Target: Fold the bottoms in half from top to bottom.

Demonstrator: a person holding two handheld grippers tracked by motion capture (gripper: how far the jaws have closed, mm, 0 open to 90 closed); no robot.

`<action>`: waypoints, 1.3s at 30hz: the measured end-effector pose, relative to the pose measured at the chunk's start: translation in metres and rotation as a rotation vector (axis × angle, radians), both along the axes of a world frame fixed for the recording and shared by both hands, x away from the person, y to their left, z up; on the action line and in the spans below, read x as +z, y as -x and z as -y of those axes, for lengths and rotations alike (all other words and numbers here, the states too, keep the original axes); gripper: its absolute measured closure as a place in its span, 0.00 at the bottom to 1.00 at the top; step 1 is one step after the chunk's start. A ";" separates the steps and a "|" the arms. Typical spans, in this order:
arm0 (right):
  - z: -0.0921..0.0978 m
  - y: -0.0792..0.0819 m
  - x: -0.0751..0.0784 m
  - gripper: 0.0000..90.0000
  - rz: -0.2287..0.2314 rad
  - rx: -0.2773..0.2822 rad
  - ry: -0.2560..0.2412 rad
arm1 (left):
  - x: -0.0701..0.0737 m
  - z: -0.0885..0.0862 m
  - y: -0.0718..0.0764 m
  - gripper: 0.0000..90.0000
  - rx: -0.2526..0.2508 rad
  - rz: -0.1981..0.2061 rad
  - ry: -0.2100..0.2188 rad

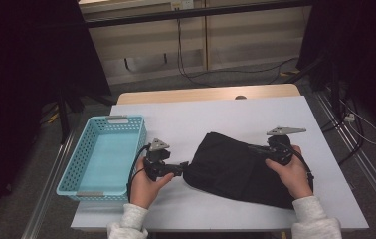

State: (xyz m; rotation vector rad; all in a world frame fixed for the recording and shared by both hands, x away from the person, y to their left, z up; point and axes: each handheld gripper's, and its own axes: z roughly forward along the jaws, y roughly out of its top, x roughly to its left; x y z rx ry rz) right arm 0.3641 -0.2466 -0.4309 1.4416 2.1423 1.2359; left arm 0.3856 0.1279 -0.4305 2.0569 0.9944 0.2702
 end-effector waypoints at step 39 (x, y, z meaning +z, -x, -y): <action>0.028 0.013 0.001 0.93 -0.013 -0.043 0.011 | -0.011 0.023 -0.005 0.18 -0.066 -0.020 -0.021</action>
